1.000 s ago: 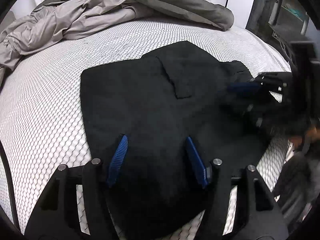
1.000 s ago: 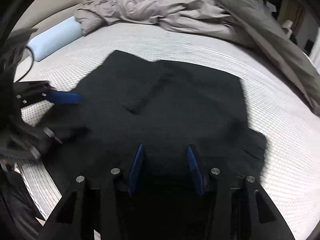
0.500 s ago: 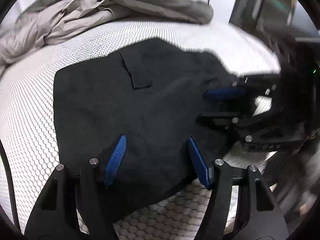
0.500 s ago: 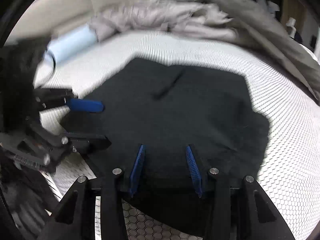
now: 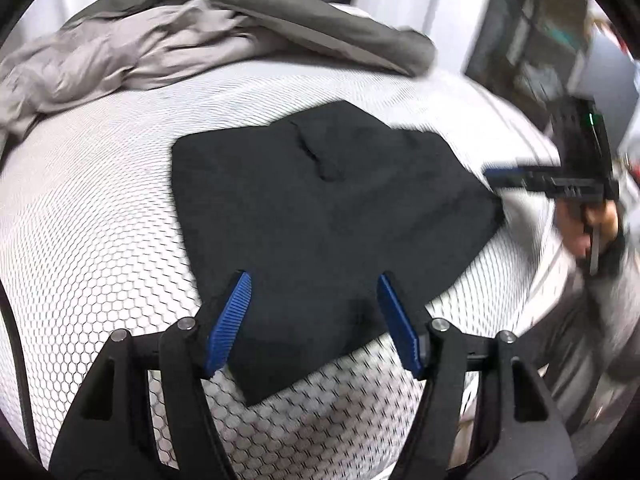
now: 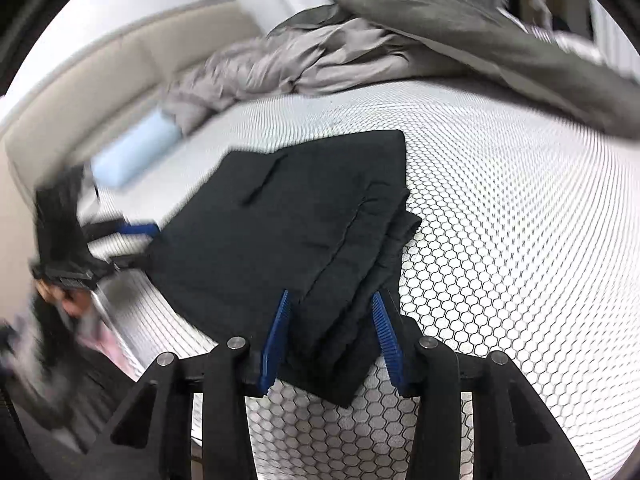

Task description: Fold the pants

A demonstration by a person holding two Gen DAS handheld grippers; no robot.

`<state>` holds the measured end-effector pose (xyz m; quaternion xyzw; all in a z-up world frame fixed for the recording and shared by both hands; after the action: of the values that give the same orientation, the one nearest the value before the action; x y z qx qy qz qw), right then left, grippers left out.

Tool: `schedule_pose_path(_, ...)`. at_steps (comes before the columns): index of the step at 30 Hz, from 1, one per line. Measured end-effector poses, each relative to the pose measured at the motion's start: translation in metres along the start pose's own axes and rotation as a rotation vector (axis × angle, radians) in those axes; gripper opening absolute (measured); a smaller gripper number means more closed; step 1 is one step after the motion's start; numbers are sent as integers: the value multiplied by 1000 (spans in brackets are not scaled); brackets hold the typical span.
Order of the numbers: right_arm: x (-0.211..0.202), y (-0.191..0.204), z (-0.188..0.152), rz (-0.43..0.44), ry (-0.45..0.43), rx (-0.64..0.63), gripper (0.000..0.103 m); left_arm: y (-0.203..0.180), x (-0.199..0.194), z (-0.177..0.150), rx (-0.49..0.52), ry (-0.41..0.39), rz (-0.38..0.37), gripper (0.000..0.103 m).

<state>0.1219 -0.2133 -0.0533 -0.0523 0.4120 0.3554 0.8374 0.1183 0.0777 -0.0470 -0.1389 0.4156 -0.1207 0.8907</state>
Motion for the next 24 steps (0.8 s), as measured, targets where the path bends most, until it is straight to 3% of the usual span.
schedule_pose_path(5,11,-5,2,123,-13,114,44,29,9,12,-154,12,25,64)
schedule_pose_path(15,18,-11,5,176,22,209,44,24,26,14,-56,37,86,64)
schedule_pose_path(21,3,-4,15,304,-55,243,44,15,37,12,-55,40,89,64)
schedule_pose_path(24,7,3,17,297,-32,216,44,9,39,8,-47,41,95,65)
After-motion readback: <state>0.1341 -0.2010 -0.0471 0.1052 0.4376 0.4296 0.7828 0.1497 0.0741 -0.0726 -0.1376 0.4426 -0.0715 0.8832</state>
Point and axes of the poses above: each gripper's, at about its wrist camera, not at the fingertips, and x roughly the way its jaws point, y to its left, z to its top, the point moved 7 cm from there along x, roughly the way its jaws point, and after that the axes turned 13 degrees about -x, right-handed, at the moved point
